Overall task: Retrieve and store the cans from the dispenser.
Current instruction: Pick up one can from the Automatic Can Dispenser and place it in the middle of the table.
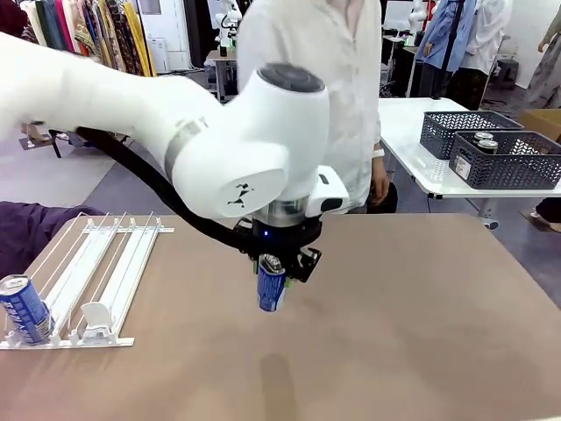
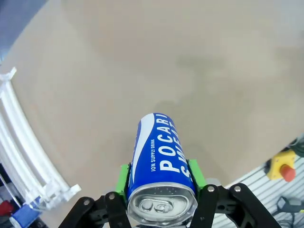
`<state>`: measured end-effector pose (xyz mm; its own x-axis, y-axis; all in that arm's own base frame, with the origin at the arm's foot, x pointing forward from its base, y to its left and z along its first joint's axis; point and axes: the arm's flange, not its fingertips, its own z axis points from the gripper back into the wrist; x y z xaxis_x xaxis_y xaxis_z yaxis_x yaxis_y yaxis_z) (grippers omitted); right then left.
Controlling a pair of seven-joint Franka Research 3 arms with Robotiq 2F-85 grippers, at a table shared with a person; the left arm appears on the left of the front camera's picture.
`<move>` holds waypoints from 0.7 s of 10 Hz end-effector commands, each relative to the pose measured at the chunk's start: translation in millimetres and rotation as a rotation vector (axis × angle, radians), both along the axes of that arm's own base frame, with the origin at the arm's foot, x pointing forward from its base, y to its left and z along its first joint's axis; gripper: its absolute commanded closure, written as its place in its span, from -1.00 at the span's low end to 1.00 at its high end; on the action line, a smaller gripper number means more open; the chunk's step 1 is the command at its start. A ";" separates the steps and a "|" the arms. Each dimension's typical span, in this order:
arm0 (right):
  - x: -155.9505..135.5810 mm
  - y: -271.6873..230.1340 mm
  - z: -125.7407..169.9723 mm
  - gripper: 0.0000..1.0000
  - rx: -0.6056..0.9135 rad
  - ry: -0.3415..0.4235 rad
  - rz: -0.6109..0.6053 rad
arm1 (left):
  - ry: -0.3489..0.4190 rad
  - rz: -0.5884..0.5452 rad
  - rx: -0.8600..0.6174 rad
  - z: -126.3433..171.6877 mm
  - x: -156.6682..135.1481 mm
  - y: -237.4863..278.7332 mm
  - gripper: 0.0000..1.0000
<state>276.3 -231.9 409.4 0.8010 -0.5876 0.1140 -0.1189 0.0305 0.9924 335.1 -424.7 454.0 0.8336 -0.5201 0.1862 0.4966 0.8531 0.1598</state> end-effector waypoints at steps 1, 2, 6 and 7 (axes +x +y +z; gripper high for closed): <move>-2.2 -0.5 3.6 -1.00 0.001 0.007 0.012 | 0.124 0.046 -0.027 -13.9 23.5 -17.8 1.00; -2.2 -0.5 3.6 -1.00 0.001 0.007 0.012 | 0.185 0.043 -0.073 -22.1 31.6 -17.2 1.00; -2.2 -0.5 3.6 -1.00 0.001 0.007 0.012 | 0.263 0.077 -0.154 -23.2 52.8 -1.4 1.00; -2.2 -0.5 3.6 -1.00 0.001 0.007 0.012 | 0.230 0.085 -0.119 -37.3 49.6 -13.2 1.00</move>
